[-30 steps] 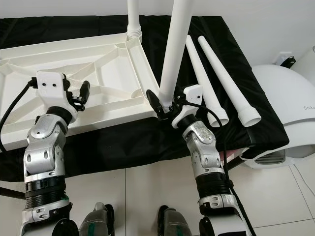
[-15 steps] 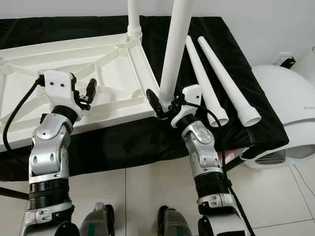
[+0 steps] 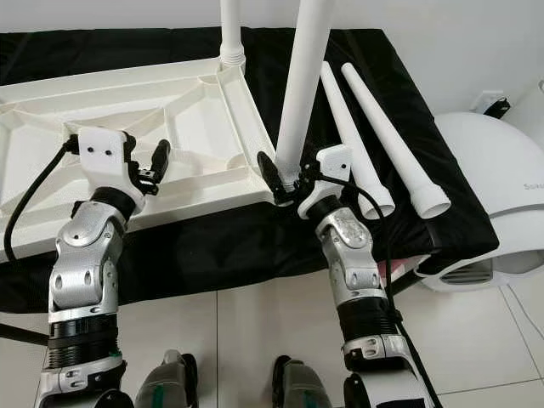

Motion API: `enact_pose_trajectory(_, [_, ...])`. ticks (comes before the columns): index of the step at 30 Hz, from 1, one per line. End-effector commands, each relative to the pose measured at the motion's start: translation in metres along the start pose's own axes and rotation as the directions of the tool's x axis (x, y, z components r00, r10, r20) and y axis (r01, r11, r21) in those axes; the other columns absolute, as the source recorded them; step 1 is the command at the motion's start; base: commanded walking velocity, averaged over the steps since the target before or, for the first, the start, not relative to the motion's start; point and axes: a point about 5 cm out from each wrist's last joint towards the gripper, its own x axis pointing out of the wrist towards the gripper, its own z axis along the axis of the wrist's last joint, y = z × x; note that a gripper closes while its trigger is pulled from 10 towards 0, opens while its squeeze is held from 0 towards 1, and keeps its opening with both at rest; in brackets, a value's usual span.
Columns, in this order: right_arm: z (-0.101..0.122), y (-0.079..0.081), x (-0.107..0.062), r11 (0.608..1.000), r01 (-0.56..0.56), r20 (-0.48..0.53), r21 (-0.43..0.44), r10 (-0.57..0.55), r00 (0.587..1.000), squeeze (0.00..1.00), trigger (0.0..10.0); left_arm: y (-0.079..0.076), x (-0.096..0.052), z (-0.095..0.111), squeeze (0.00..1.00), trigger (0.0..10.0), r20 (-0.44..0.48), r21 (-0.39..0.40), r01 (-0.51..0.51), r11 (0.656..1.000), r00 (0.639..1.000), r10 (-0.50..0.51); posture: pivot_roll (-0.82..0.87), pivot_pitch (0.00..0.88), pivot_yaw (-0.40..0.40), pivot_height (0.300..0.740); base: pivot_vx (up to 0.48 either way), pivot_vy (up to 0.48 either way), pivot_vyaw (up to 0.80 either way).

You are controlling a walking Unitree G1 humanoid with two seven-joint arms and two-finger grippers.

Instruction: Building children table

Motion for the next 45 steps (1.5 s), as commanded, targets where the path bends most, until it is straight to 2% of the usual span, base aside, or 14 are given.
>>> enact_pose_trajectory(1, [-0.0007,0.0011,-0.0027,1.000,0.005,-0.008,-0.006,-0.005,1.000,0.00,10.0,0.0051,-0.0039,-0.0034,0.00,10.0,-0.013,-0.011,-0.084,0.996,0.996,0.084,0.03,0.147,-0.037,0.740,0.000,0.000,0.00])
enact_pose_trajectory(8, [0.0045,0.0025,-0.0024,1.000,0.009,-0.002,-0.026,-0.009,1.000,0.00,10.0,0.0002,-0.0031,-0.0040,0.00,10.0,-0.018,-0.027,-0.056,0.998,0.998,0.056,0.02,0.145,-0.034,0.740,0.000,0.000,0.00])
enact_pose_trajectory(22, [0.0060,0.0008,-0.0024,0.998,0.034,0.005,-0.061,-0.034,0.999,0.00,10.0,-0.0001,-0.0026,-0.0033,0.00,10.0,-0.014,-0.016,-0.047,0.999,0.999,0.047,0.03,0.137,-0.038,0.740,0.000,0.000,0.00])
enact_pose_trajectory(45, [0.0026,0.0091,-0.0068,0.999,0.023,-0.004,-0.039,-0.023,1.000,0.00,10.0,0.0002,-0.0066,-0.0024,0.00,10.0,-0.005,-0.006,-0.006,1.000,1.000,0.006,0.04,0.140,-0.036,0.740,0.000,0.000,0.00])
